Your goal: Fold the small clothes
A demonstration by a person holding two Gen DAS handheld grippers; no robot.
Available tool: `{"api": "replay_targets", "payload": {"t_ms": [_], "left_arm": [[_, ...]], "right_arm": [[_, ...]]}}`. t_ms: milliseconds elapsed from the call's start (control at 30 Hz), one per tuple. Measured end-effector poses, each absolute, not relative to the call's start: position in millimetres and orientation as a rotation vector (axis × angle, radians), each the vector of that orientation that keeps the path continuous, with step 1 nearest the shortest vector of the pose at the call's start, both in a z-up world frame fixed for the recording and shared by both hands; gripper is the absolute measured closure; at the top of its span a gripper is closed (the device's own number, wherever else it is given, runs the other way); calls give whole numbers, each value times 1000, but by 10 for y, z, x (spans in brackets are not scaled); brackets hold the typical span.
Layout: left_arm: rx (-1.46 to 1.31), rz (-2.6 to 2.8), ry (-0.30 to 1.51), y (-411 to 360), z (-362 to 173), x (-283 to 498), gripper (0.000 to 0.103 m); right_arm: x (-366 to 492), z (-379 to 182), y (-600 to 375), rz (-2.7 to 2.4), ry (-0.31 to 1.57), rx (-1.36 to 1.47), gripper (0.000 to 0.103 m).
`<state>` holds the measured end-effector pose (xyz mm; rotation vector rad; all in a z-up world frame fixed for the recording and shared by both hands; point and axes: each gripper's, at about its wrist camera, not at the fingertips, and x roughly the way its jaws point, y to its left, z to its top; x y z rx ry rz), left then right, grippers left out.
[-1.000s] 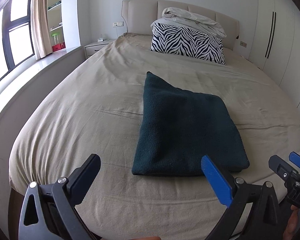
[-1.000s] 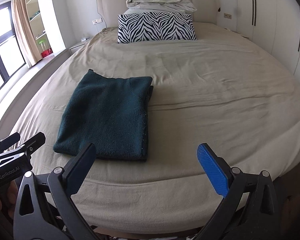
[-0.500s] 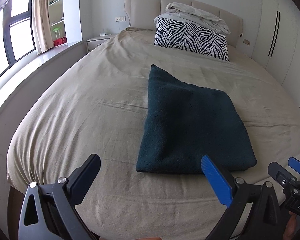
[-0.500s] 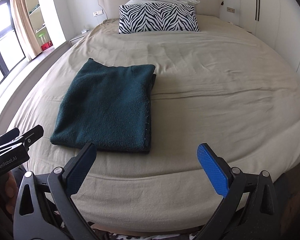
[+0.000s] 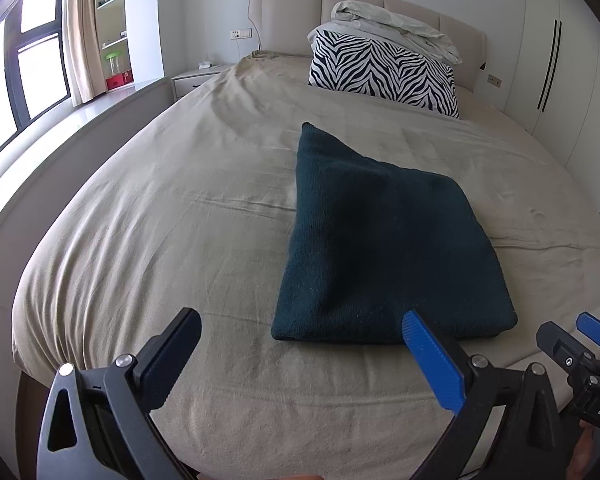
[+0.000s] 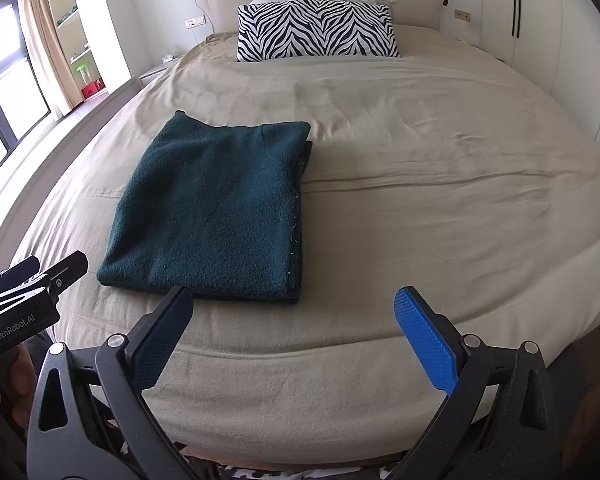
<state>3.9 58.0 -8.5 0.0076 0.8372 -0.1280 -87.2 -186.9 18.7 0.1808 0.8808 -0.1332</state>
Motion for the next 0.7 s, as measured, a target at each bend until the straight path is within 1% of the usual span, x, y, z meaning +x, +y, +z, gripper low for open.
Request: {"api": "replay_targets", "payload": {"t_ms": [700], "left_arm": [[23, -123, 838, 575, -120, 38, 0]], "right_arm": [[-877, 158, -1840, -131, 890, 184, 0]]}}
